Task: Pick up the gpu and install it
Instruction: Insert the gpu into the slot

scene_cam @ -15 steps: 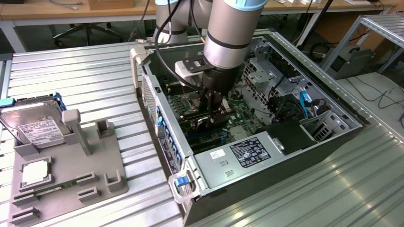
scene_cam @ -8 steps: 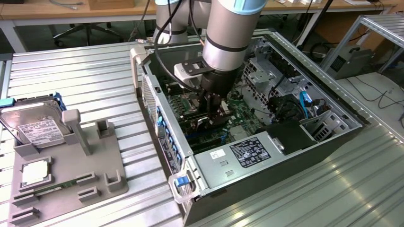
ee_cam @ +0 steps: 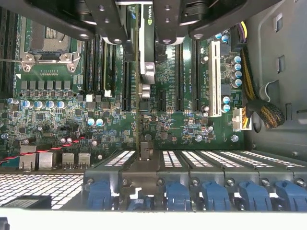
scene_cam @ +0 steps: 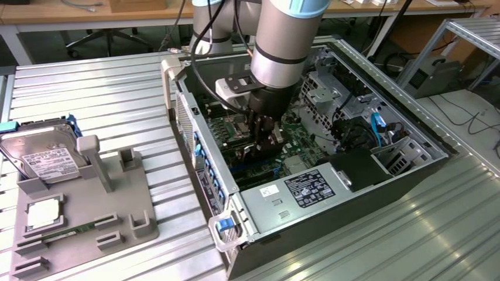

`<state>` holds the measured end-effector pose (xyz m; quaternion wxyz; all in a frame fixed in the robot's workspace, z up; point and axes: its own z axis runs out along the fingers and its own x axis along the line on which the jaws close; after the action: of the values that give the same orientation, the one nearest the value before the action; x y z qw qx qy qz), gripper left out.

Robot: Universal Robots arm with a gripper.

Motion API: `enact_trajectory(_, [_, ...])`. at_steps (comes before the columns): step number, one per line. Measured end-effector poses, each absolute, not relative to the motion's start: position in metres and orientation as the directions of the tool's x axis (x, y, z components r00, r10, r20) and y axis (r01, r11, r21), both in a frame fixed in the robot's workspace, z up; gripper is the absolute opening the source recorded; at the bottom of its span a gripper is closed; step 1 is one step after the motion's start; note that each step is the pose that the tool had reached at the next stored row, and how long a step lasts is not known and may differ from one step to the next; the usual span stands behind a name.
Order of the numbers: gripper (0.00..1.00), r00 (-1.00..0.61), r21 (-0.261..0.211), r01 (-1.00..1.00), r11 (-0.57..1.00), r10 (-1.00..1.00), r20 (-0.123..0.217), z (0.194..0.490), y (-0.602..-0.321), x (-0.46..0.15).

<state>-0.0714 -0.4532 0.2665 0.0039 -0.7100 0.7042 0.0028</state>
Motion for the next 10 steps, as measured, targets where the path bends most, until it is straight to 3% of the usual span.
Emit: enact_trajectory(10, [0.27, 0.008, -0.002, -1.0, -0.008, -1.0, -0.02, 0.2665, -0.4546, -0.0714])
